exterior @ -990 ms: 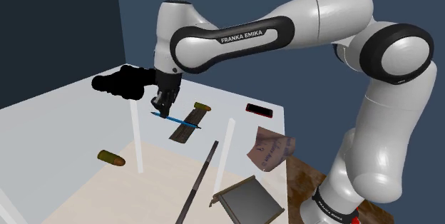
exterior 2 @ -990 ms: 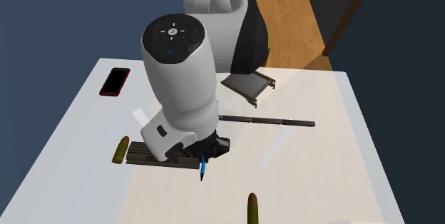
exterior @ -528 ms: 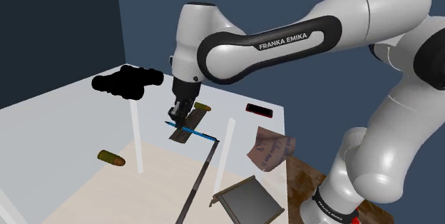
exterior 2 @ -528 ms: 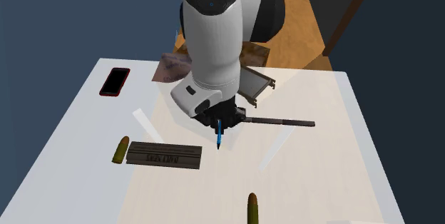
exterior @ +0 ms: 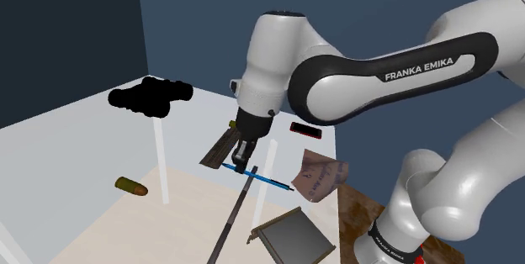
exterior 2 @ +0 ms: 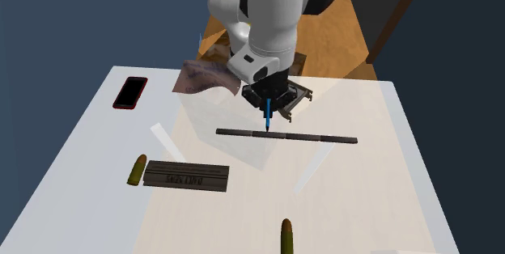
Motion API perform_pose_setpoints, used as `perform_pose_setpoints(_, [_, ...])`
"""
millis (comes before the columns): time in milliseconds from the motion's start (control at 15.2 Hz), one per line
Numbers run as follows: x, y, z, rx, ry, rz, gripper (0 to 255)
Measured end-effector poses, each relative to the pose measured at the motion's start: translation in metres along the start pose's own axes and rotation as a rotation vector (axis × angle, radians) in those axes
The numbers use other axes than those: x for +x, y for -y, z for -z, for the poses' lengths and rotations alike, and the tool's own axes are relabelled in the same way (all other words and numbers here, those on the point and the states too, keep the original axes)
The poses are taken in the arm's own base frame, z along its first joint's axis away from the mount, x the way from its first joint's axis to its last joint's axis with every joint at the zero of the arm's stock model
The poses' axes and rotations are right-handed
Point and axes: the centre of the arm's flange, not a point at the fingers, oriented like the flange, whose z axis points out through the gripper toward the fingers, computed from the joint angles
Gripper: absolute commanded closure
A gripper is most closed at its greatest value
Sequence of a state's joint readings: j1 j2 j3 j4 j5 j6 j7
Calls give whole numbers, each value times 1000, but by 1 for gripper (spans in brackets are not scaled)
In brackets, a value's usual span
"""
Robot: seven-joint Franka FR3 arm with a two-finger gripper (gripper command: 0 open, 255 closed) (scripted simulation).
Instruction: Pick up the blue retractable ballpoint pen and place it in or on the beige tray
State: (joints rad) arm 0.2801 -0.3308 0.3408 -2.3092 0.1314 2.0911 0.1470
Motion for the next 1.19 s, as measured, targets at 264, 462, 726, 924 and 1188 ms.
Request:
perform_pose_setpoints(264, [-47, 22, 10, 0, 0, 0, 255])
perform_pose_setpoints(462, [-83, 40, 15, 0, 0, 0, 255])
perform_pose_setpoints(726, [-111, 50, 7, 0, 0, -1, 255])
perform_pose_setpoints(924, [-113, 50, -7, 0, 1, -1, 255])
perform_pose_setpoints(1188, [-117, 50, -28, 0, 1, -1, 255])
